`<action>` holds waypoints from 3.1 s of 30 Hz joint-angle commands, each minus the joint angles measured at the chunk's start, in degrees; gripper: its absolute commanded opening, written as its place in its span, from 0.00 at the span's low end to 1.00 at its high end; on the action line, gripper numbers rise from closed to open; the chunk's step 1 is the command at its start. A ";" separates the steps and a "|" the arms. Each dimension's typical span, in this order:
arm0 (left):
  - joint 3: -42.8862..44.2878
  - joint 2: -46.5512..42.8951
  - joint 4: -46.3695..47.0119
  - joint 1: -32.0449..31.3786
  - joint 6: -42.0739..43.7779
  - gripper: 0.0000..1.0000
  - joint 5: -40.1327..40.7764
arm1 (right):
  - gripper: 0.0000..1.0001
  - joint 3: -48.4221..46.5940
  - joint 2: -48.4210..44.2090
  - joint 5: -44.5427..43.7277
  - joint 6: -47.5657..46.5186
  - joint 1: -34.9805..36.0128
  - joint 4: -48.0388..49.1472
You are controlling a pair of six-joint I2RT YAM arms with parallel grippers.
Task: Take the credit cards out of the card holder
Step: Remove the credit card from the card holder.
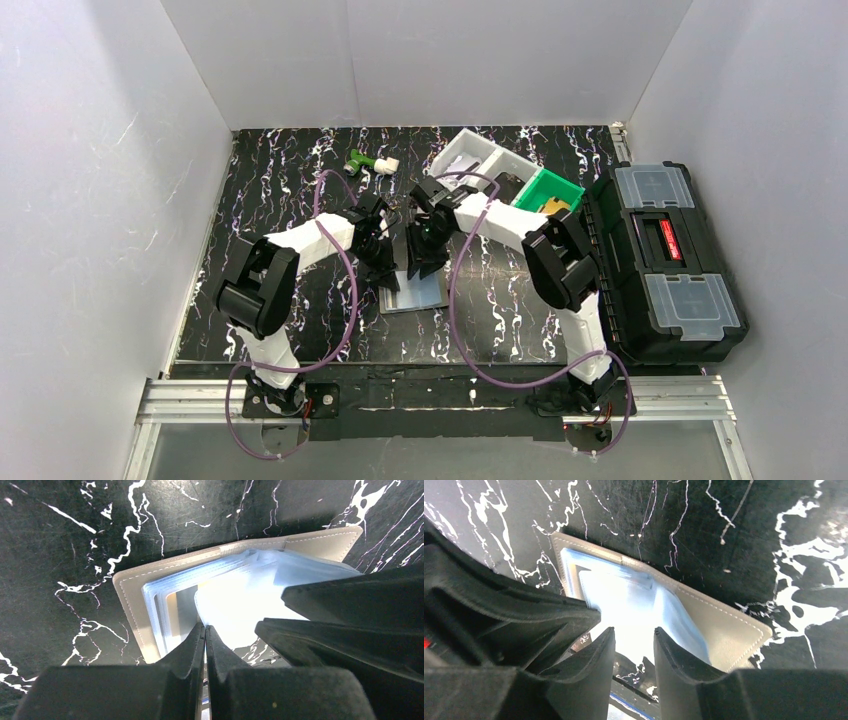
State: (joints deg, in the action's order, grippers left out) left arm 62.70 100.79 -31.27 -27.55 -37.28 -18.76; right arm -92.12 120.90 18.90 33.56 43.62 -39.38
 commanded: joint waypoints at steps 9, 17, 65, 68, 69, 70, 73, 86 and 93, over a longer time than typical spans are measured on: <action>2.28 -4.60 2.07 -0.68 0.87 0.06 -4.74 | 0.46 -2.20 -9.72 -5.04 -1.23 -2.33 -5.56; 3.44 -3.90 3.64 -2.31 -0.48 0.16 -5.95 | 0.49 0.49 -13.71 -7.31 -1.87 -3.80 -6.19; 11.94 -1.45 -2.53 -6.27 -1.13 0.57 2.83 | 0.52 16.20 -27.88 -2.78 2.33 -7.59 -0.24; 11.22 -3.69 -5.37 -4.79 0.26 0.53 5.91 | 0.52 15.27 -26.62 -1.27 3.22 -6.16 0.85; 10.69 -4.40 -6.25 -4.22 0.75 0.51 6.73 | 0.51 14.89 -25.98 -0.55 3.50 -5.83 1.30; 10.11 -4.94 -6.94 -3.66 1.04 0.49 7.36 | 0.51 14.69 -25.19 0.17 3.92 -5.56 1.72; 7.70 -6.22 -7.50 -2.02 2.06 0.40 7.83 | 0.49 14.19 -22.82 2.52 4.92 -4.98 3.79; 4.69 -2.75 -6.69 -1.32 3.95 0.10 7.92 | 0.45 11.66 -11.31 9.56 7.72 -3.88 10.28; 4.38 -0.12 -5.12 -1.37 4.38 0.07 7.24 | 0.44 13.60 -8.45 10.47 8.45 -3.89 12.77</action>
State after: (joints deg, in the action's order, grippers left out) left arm 67.59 99.81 -36.49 -28.77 -33.98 -11.44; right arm -78.19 111.50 27.44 41.28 39.51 -29.56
